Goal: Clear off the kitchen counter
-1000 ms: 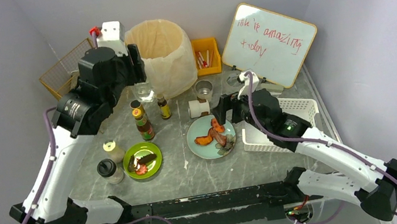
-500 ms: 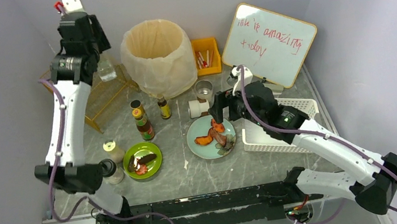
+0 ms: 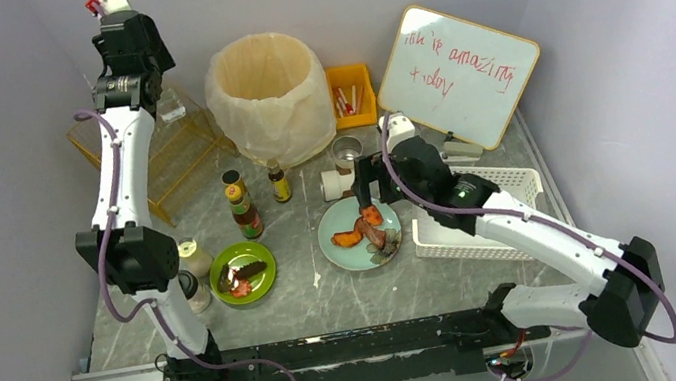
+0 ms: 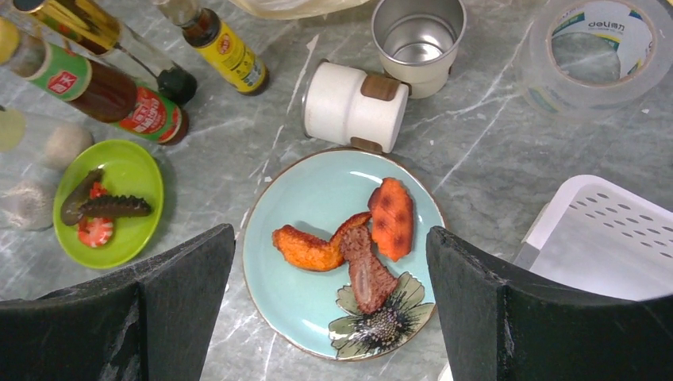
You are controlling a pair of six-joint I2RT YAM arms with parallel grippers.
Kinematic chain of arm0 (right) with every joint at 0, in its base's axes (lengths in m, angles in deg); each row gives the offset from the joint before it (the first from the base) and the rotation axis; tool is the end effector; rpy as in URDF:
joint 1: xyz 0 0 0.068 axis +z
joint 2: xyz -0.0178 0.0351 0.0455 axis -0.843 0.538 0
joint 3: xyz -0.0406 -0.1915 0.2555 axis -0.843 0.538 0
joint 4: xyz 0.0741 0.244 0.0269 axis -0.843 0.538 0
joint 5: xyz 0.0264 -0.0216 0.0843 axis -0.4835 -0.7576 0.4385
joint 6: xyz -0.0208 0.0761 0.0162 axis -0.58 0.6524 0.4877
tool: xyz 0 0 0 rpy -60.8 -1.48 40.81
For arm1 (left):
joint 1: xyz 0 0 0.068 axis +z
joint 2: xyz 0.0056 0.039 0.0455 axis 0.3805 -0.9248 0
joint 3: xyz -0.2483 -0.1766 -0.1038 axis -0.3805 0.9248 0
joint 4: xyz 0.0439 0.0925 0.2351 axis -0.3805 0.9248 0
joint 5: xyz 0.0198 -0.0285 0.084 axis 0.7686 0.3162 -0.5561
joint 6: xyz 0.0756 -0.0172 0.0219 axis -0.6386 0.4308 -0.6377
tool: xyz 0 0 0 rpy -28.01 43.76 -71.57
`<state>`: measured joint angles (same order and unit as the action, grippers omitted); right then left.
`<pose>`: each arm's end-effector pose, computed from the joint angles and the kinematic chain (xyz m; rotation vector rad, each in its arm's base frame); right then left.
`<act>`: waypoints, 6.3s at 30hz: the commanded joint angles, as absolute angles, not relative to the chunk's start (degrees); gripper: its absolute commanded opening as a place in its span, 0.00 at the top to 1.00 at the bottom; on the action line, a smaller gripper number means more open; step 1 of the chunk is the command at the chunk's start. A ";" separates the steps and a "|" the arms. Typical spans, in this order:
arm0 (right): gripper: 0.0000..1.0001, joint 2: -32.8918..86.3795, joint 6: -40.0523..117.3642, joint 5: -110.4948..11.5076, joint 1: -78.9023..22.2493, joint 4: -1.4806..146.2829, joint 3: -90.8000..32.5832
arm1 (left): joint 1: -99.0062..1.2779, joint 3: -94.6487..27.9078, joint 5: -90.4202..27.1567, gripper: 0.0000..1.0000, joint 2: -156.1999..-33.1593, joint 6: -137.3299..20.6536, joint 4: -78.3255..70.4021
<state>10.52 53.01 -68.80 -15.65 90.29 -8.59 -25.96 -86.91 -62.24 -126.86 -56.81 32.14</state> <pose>0.2018 0.1616 0.3496 -0.2478 2.0710 0.4691 0.4580 -0.0022 0.5070 -0.4189 1.7808 0.1551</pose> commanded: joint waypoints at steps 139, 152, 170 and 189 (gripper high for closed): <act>0.06 13.90 51.18 -59.51 -28.00 82.04 -7.43 | -18.45 -89.22 -61.81 0.18 -144.63 -52.48 13.94; 0.06 11.86 50.91 -59.14 -28.03 82.53 -6.85 | -18.49 -83.79 -61.49 0.14 -133.19 -51.98 14.36; 0.06 10.09 50.70 -59.56 -28.08 83.76 -6.55 | -18.57 -56.80 -46.59 0.10 -110.77 -45.40 24.21; 0.06 10.34 51.55 -58.00 -28.07 84.64 -6.56 | -37.92 -32.87 -55.40 0.07 -93.77 -42.91 35.87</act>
